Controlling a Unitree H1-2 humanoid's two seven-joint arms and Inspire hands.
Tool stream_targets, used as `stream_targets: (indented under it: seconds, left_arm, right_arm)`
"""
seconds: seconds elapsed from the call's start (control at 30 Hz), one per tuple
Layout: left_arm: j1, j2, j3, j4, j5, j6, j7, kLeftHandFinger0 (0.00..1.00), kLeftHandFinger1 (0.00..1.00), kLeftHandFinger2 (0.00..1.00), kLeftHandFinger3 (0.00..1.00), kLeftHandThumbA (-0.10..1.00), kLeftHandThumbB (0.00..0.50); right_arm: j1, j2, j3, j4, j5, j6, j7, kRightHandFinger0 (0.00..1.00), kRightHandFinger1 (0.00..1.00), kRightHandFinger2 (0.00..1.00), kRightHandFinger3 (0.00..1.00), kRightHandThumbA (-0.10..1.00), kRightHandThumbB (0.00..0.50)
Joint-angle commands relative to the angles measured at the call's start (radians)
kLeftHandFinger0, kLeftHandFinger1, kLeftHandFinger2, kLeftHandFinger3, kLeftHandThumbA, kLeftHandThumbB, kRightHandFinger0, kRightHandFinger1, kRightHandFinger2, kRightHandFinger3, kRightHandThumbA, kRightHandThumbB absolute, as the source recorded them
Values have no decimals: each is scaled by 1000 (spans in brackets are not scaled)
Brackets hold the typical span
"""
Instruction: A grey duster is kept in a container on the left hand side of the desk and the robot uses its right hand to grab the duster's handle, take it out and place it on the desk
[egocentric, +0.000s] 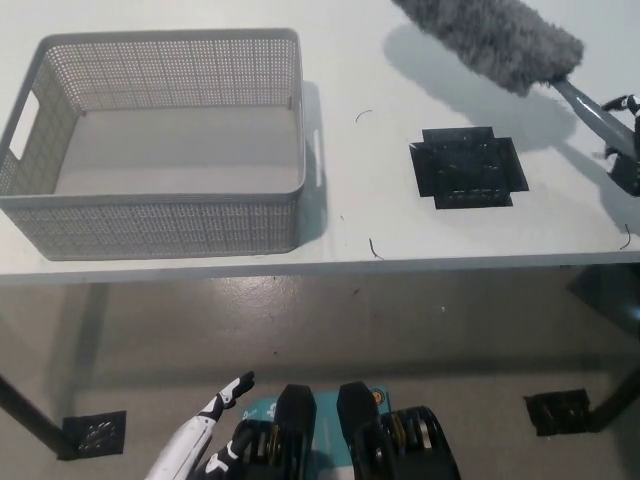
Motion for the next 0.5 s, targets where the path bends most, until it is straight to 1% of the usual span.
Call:
stream_targets:
  seconds: [0.0,0.03,0.07,0.1,0.13,0.17,0.2,0.23,0.27,0.3,0.33,0.37,0.4,0.43,0.47]
  left_arm:
    - [-8,11,8,-28,6,-22,11,1000,1000,1000,1000,1000,134]
    - [-8,12,8,-27,7,-23,11,1000,1000,1000,1000,1000,134]
    - [-17,15,9,-28,5,-20,8,1000,1000,1000,1000,1000,133]
    - [-19,16,10,-36,0,-9,2,1000,1000,1000,1000,1000,137]
    - [-19,16,10,-36,0,-9,2,1000,1000,1000,1000,1000,136]
    - [-18,16,10,-36,0,-10,2,1000,1000,1000,1000,1000,136]
    - [-25,15,9,-35,-4,-8,-3,1000,1000,1000,1000,1000,135]
    - [-27,15,9,-34,-9,-6,-6,1000,1000,1000,1000,1000,135]
    - [-27,14,9,-34,-10,-5,-6,1000,1000,1000,1000,1000,130]
    - [-31,14,10,-33,-11,-2,-7,1000,1000,1000,1000,1000,139]
    - [-35,15,9,-34,-9,1,-8,1000,1000,1000,1000,1000,144]
    - [-36,16,8,-37,-3,5,-9,1000,1000,1000,1000,1000,145]
    - [-36,17,8,-38,-2,4,-9,1000,1000,1000,1000,1000,140]
    - [-38,19,9,-40,-3,6,-10,1000,1000,1000,1000,1000,141]
    - [-40,19,11,-43,-5,7,-10,1000,1000,1000,1000,1000,141]
  right_arm:
    - [-39,-87,73,-11,-107,-147,-55,0,225,576,433,-100,235]
    - [-38,-96,87,-16,-112,-154,-51,0,216,569,401,-100,236]
    - [-43,-102,97,-17,-117,-157,-55,0,212,560,345,-100,240]
    - [-41,-117,121,-34,-145,-172,-68,0,209,557,322,-100,261]
    - [-41,-122,132,-36,-158,-177,-81,0,205,551,383,-100,281]
    - [-37,-133,155,-54,-188,-164,-77,0,218,566,465,-100,266]
    - [-32,-145,163,-73,-199,-149,-63,0,164,459,456,-100,277]
    - [-29,-150,166,-83,-203,-139,-52,0,139,415,441,-100,281]
    - [-27,-156,177,-94,-216,-137,-54,0,111,375,448,-100,306]
    - [-26,-163,189,-107,-233,-140,-57,0,65,295,407,-100,337]
    - [-30,-168,198,-104,-246,-150,-70,0,37,257,362,-100,342]
    - [-42,-171,219,-81,-274,-168,-109,0,22,242,211,-100,317]
    - [-42,-172,225,-87,-291,-155,-121,0,55,278,166,-83,285]
    - [-46,-171,228,-88,-298,-143,-119,19,117,338,196,140,267]
    - [-50,-171,230,-90,-296,-129,-94,110,267,493,380,252,277]
